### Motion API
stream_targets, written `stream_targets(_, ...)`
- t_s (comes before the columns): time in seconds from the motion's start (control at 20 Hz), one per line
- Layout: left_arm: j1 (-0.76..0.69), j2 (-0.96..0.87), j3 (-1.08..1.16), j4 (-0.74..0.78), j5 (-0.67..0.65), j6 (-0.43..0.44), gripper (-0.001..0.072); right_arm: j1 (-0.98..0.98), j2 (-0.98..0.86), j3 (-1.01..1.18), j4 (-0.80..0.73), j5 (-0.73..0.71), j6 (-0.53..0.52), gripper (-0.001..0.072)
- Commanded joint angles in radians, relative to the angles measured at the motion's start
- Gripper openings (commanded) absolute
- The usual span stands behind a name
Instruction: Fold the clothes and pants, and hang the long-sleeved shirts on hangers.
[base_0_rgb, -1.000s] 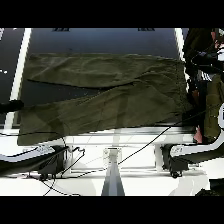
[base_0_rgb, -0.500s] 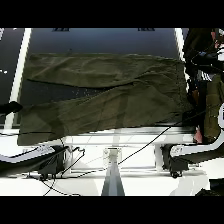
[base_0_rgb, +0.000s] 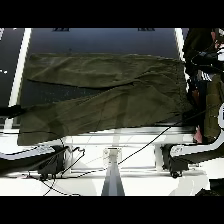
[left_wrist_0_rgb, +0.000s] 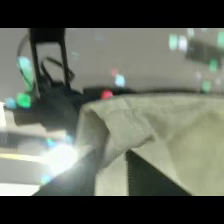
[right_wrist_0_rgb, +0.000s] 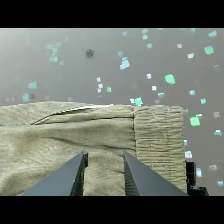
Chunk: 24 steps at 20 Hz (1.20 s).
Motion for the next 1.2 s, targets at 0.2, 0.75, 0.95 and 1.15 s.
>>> stream_targets(0.2, -0.016, -0.007, 0.005, -0.264, 0.316, -0.002, 0.0022, 0.001, 0.000, 0.000, 0.000, -0.002, 0.000, 0.0267)
stream_targets(0.75, -0.384, -0.038, 0.006, -0.425, 1.125, 0.001, 0.0022, 0.001, 0.000, 0.000, 0.000, -0.010, 0.000, 0.0267)
stream_targets(0.95, -0.430, -0.086, 0.006, -0.425, 1.135, 0.001, 0.0137, 0.001, 0.001, 0.001, -0.001, 0.016, 0.000, 0.0269)
stream_targets(1.15, -0.428, -0.021, 0.006, -0.425, 1.104, -0.010, 0.0695, -0.008, 0.035, 0.002, -0.016, 0.119, 0.026, 0.0401)
